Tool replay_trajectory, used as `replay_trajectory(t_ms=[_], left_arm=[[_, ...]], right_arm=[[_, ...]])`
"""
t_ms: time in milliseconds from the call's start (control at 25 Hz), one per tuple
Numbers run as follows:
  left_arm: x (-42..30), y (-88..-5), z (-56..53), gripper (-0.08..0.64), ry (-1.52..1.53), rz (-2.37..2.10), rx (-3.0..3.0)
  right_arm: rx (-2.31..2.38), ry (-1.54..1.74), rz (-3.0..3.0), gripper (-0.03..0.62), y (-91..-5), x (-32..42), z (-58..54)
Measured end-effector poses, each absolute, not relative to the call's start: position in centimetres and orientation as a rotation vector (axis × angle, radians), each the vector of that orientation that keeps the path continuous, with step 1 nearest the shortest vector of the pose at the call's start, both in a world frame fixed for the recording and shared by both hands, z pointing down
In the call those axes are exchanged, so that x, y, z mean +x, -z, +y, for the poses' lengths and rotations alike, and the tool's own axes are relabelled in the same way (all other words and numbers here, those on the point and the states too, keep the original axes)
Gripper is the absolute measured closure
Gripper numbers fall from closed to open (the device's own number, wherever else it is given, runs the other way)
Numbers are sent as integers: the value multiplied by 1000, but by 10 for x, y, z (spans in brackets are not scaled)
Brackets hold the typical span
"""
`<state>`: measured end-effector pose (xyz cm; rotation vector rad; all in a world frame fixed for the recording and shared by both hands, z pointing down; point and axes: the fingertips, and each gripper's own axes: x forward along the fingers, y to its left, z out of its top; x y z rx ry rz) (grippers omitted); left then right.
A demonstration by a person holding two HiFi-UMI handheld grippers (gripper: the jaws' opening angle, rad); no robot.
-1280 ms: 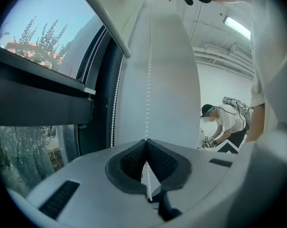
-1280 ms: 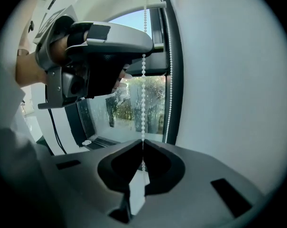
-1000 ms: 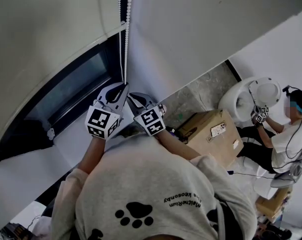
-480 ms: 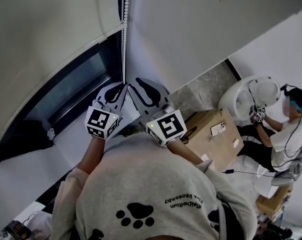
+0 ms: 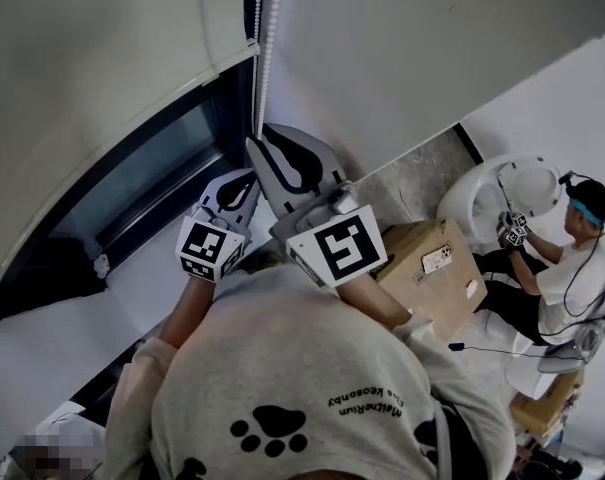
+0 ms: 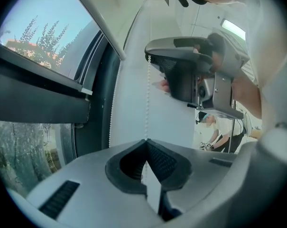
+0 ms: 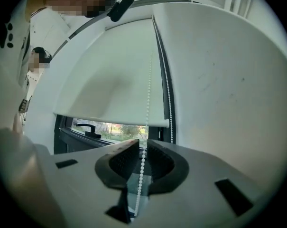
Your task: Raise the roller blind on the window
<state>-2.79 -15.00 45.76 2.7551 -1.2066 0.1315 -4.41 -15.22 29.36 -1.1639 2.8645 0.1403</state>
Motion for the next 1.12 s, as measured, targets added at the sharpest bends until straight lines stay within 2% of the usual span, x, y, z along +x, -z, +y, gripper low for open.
replay_trajectory(t_ms=[240,560,1120], left_arm=[[-26,-458,-150,554,-129,-1200,2754],[-26,-495,-146,552,-232,-1214,2721],[-25,-528,-143,552,-191,-1234,2717]], right_arm=[[-1198,-135,2880,580,-288,-44,-159],[-1215,-62,2929,581,-325,-43,-160],[-1227,-72,2902,581,-362,-39,-157]])
